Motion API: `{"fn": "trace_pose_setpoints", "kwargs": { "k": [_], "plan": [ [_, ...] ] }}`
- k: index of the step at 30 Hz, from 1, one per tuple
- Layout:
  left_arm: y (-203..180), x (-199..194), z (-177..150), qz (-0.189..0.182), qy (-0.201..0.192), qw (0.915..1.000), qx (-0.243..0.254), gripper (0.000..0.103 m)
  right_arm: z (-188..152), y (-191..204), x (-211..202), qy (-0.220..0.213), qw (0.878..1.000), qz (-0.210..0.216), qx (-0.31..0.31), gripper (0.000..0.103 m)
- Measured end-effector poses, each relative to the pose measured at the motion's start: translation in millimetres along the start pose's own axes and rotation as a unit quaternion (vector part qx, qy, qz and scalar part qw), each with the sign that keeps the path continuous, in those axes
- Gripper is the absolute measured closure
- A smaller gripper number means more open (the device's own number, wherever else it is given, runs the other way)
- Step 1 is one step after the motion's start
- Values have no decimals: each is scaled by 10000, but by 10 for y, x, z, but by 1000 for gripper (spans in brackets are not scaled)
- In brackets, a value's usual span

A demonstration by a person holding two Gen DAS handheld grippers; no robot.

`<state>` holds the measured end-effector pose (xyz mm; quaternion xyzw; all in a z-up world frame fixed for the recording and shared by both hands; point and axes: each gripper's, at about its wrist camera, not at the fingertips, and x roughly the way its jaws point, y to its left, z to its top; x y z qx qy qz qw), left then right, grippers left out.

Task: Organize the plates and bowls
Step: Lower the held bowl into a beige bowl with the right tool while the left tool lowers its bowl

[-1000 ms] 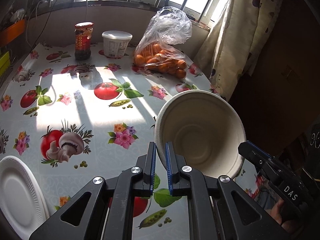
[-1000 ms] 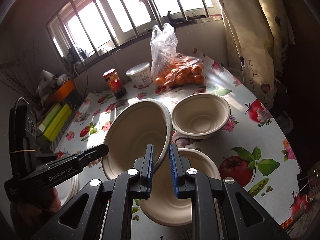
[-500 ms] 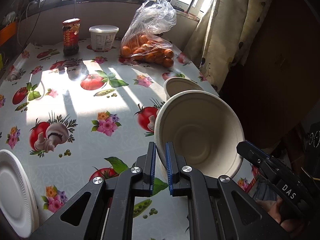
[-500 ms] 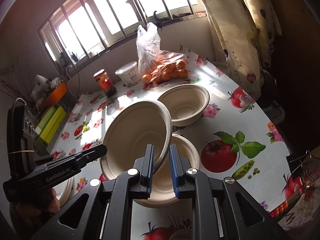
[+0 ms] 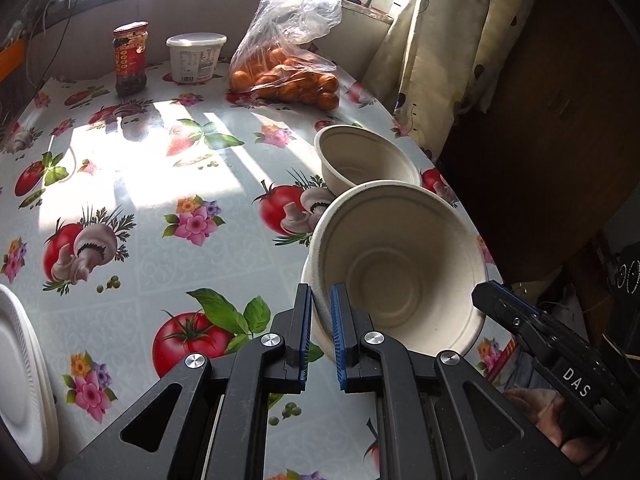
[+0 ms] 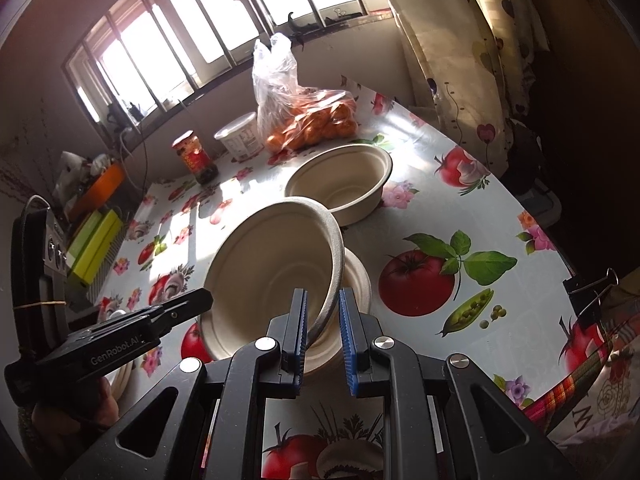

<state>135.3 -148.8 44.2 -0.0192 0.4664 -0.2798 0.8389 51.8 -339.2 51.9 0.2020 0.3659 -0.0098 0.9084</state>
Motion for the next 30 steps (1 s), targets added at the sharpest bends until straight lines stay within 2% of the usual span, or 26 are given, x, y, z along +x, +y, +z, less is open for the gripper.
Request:
{"fn": "trace_pose_setpoints", "kwargs": {
  "k": [30],
  "plan": [
    [12, 172, -58, 43, 205, 9998, -48, 92, -97, -123, 159, 247, 9996, -70, 146, 87]
  ]
}}
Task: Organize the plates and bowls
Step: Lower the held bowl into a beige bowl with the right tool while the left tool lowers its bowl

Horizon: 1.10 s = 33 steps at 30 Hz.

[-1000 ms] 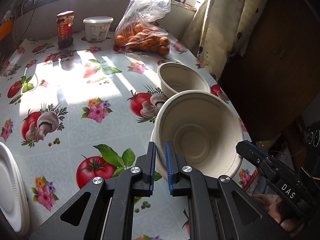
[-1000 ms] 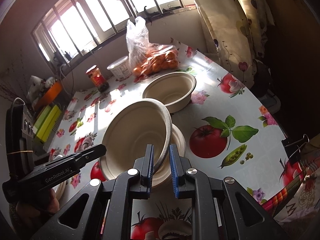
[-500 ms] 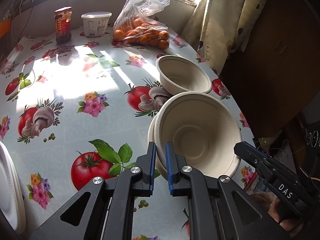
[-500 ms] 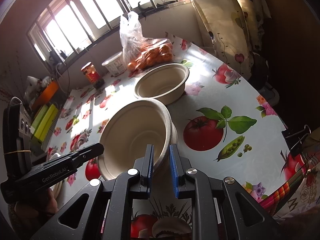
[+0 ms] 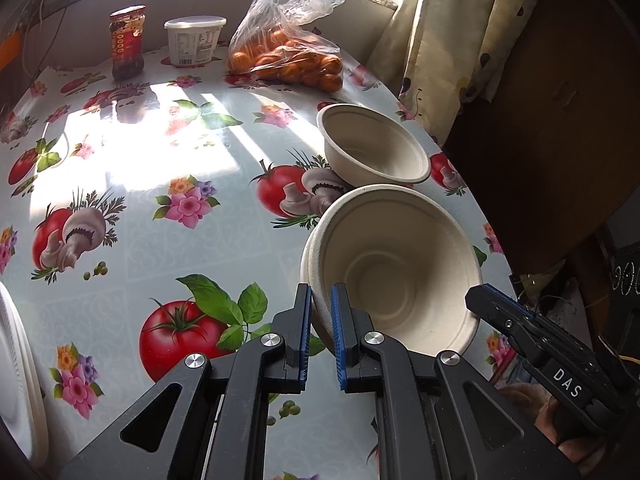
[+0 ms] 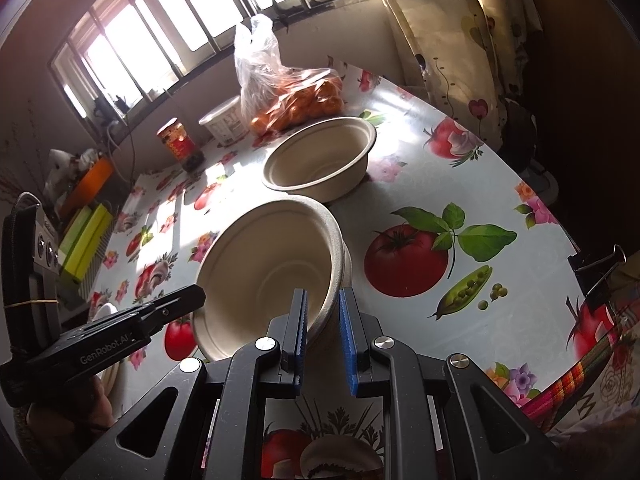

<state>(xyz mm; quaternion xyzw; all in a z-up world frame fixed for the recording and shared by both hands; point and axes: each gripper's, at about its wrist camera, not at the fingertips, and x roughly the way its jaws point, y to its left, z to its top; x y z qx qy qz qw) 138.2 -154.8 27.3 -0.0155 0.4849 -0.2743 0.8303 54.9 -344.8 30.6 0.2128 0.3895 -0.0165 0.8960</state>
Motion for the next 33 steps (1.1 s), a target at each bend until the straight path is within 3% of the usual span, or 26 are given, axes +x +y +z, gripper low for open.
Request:
{"fn": "trace_pose_setpoints", "kwargs": {
  "k": [33],
  "plan": [
    [12, 4, -3, 0, 3, 10000, -25, 92, -26, -7, 26, 17, 10000, 10, 19, 85]
  ]
}}
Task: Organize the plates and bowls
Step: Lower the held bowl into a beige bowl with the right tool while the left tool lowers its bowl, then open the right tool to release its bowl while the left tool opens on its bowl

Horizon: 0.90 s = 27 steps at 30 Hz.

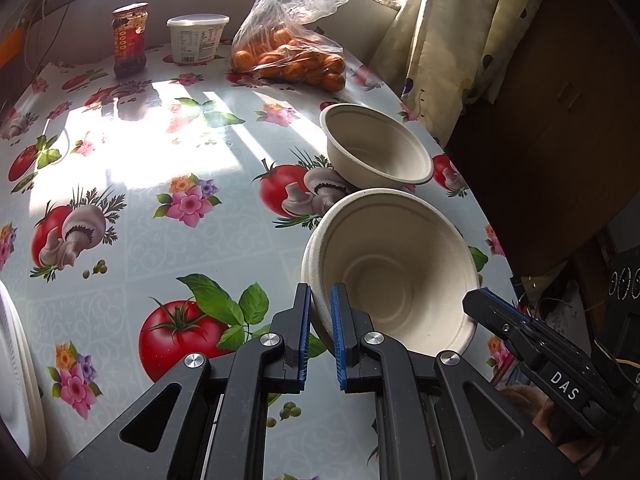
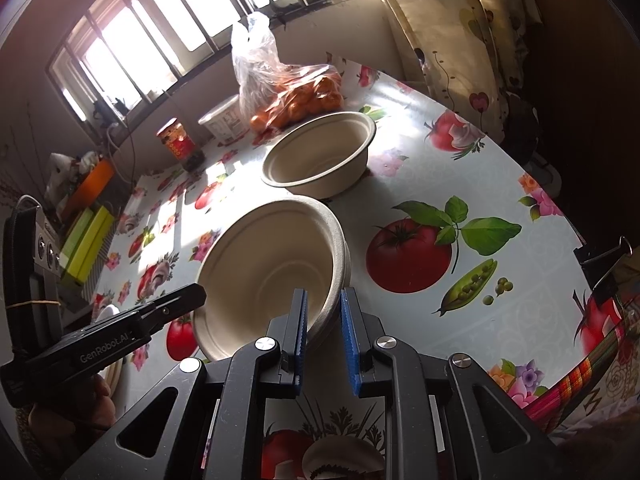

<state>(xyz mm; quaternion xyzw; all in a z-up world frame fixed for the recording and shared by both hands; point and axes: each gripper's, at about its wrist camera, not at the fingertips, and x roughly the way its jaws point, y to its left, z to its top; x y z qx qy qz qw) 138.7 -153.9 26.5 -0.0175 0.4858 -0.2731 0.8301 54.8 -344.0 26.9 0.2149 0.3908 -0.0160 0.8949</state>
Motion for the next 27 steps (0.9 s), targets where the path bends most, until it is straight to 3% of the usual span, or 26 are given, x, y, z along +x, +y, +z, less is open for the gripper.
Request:
{"fn": "trace_pose_setpoints", "kwargs": {
  "k": [27],
  "plan": [
    [-22, 11, 5, 55, -6, 10000, 16, 88, 2, 26, -14, -51, 10000, -34, -15, 76]
  ]
}}
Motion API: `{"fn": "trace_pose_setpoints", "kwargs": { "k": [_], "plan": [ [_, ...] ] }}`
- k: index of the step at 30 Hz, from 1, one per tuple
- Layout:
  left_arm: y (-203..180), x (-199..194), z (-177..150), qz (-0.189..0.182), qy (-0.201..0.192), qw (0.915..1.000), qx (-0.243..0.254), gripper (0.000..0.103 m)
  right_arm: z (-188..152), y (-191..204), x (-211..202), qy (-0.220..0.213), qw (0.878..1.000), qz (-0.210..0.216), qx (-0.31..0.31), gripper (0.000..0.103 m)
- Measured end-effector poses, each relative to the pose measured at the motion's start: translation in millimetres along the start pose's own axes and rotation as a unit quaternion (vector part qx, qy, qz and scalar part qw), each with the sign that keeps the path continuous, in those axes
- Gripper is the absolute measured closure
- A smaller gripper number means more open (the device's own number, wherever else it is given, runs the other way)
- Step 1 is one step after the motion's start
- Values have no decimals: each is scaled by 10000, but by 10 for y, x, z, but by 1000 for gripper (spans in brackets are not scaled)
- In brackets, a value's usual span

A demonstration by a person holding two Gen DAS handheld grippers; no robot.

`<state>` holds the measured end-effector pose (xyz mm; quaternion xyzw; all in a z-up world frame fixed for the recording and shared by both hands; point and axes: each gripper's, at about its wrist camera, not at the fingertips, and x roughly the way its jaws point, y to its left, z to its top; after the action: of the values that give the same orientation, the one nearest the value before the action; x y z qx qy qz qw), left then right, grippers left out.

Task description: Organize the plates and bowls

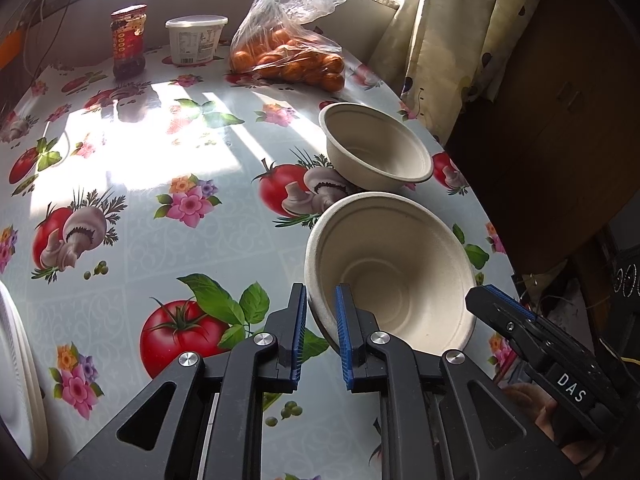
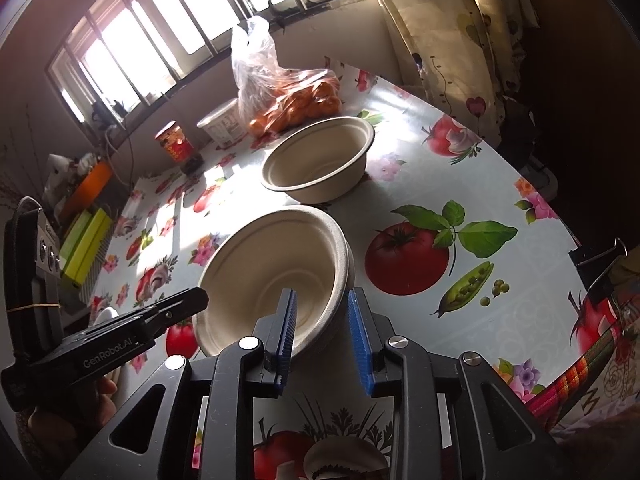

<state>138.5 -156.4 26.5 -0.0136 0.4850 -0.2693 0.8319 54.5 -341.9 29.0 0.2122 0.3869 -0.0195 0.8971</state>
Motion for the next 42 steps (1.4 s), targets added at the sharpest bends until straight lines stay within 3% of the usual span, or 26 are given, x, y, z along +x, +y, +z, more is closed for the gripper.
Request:
{"fn": "trace_pose_setpoints", "kwargs": {
  "k": [14, 19, 32, 42],
  "plan": [
    [3, -141, 12, 203, -195, 9995, 158, 82, 28, 45, -66, -82, 9999, 4, -86, 62],
    [-10, -217, 54, 379, -351, 9983, 257, 82, 63, 59, -119, -157, 9997, -6, -165, 61],
    [-26, -232, 219, 282, -483, 9977, 380, 82, 227, -22, -164, -316, 9992, -127, -204, 60],
    [106, -154, 533, 204, -583, 9977, 275, 82, 455, -198, -118, -400, 9985, -334, -173, 60]
  ]
}}
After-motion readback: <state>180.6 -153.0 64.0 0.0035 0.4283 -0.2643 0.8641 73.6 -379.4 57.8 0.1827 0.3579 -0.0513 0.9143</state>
